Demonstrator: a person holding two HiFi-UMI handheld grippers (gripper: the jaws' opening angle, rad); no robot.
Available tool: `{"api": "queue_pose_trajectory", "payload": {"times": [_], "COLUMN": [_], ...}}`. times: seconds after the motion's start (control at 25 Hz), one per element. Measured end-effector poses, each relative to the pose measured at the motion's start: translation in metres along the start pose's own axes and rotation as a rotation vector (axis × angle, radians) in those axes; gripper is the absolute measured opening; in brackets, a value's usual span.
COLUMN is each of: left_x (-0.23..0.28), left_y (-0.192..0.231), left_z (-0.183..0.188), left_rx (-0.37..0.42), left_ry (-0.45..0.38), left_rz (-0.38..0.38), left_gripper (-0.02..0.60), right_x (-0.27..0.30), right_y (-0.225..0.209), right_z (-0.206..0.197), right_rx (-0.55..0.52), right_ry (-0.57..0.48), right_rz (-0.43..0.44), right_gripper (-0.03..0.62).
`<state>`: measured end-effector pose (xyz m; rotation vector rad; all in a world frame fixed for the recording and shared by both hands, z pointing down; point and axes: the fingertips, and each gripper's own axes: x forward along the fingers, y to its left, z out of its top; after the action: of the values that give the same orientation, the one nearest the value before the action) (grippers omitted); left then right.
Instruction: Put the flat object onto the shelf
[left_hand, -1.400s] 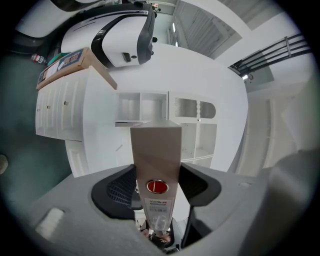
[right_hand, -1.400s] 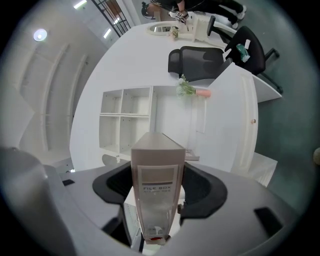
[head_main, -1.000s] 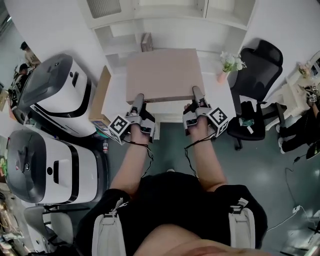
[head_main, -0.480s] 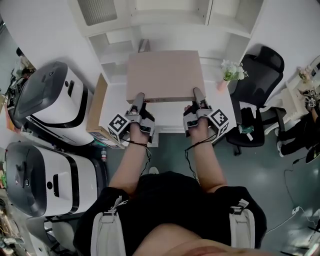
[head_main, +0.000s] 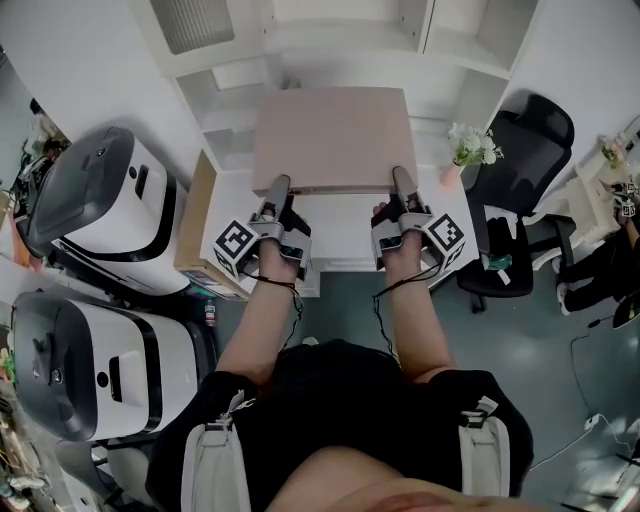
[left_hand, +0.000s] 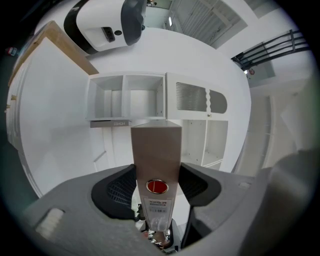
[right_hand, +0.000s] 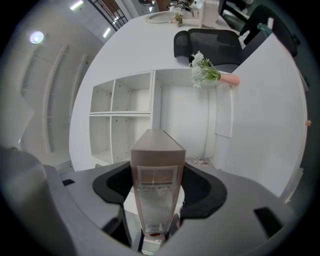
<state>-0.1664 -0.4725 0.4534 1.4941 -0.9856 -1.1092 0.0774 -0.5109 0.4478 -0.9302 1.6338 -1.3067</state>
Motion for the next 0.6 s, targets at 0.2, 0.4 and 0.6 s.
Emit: {"api": "queue_pose_trajectory", "payload": {"times": [0.2, 0.4, 0.6], "left_x": [0.021, 0.029, 0.044], "left_y": [-0.023, -0.037, -0.057], "left_z": [0.013, 0.017, 0.021], "left_rx": [0.013, 0.033, 0.051], "left_ry": [-0.002, 0.011, 0.018], "left_rz": [-0.037, -0.061, -0.076], "left_gripper": [0.273, 0.273, 0.272], "right_x": [0.024, 0.030, 0.041], "right_y": [0.022, 0.037, 0.051], "right_z": [0.004, 0.006, 0.013], "right_rx": [-0.013, -0.019, -0.013], "right_ry": [0.007, 0.006, 0.004], "right_rz": [0.043, 0.075, 0.102], "right_gripper": [0.281, 0.281, 0.281]}}
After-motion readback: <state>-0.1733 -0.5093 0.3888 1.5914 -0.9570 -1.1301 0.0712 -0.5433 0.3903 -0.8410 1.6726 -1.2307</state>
